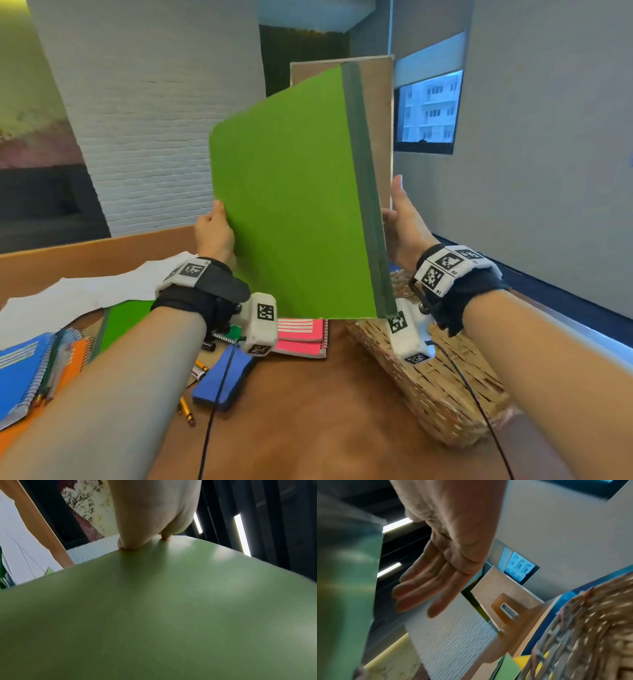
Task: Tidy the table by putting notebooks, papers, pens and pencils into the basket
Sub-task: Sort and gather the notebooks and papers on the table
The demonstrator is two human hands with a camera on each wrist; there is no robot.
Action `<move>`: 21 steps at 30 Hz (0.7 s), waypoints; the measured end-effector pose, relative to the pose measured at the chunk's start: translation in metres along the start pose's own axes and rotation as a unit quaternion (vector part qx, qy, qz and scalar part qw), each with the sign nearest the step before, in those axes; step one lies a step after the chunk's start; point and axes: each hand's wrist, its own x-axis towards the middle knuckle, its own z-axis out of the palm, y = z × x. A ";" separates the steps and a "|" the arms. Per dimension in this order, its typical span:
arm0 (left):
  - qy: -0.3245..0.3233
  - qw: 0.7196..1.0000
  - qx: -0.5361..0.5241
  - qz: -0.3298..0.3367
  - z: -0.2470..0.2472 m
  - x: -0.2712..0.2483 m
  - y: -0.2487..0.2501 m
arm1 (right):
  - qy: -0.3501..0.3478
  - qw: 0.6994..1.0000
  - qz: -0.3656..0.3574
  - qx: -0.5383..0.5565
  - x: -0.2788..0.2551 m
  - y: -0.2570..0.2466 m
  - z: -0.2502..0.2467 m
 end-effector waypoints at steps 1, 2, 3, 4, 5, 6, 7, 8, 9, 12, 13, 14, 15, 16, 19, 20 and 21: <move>0.015 1.000 0.001 0.001 0.000 0.002 0.001 | -0.016 1.000 -0.002 0.007 -0.003 -0.006 -0.009; 0.029 1.000 -0.009 0.005 0.001 0.002 0.002 | -0.020 1.000 0.005 -0.009 -0.005 -0.006 -0.018; 0.040 0.999 -0.022 0.013 0.004 0.002 0.002 | -0.032 0.999 0.004 -0.029 -0.011 -0.009 -0.021; 0.045 0.998 -0.033 0.022 0.008 0.000 0.003 | -0.032 0.998 -0.003 -0.055 -0.013 -0.007 -0.026; 0.040 0.998 -0.043 0.029 0.012 -0.002 0.004 | -0.031 0.996 -0.014 -0.080 -0.015 -0.007 -0.029; 0.028 0.998 -0.051 0.031 0.018 -0.004 0.005 | -0.017 0.994 -0.029 -0.100 -0.013 -0.004 -0.036; 0.003 0.998 -0.059 0.036 0.024 -0.009 0.008 | -0.004 0.993 -0.041 -0.107 -0.015 -0.005 -0.040; -0.021 0.997 -0.065 0.038 0.031 -0.011 0.009 | 0.024 0.992 -0.053 -0.109 -0.013 -0.005 -0.045; -0.045 0.996 -0.073 0.038 0.038 -0.012 0.008 | 0.058 0.990 -0.067 -0.109 -0.016 -0.006 -0.048; -0.125 0.986 -0.107 0.024 0.055 -0.026 0.017 | 0.151 0.974 -0.118 -0.120 -0.009 -0.005 -0.066; -0.152 0.981 -0.116 0.023 0.062 -0.034 0.022 | 0.177 0.966 -0.123 -0.144 -0.008 -0.006 -0.072; -0.171 0.978 -0.116 0.027 0.072 -0.040 0.026 | 0.195 0.958 -0.109 -0.183 -0.007 -0.008 -0.078; -0.182 0.976 -0.109 0.043 0.080 -0.047 0.030 | 0.202 0.949 -0.082 -0.228 -0.008 -0.009 -0.082; -0.183 0.976 -0.098 0.066 0.090 -0.056 0.035 | 0.199 0.942 -0.054 -0.264 -0.007 -0.011 -0.085; -0.186 0.970 -0.090 0.126 0.114 -0.091 0.046 | 0.172 0.940 -0.037 -0.294 -0.012 -0.017 -0.081; -0.201 0.966 -0.094 0.135 0.123 -0.106 0.048 | 0.152 0.952 -0.048 -0.259 -0.014 -0.019 -0.077; -0.222 0.960 -0.097 0.141 0.130 -0.121 0.049 | 0.136 0.967 -0.057 -0.210 -0.016 -0.020 -0.072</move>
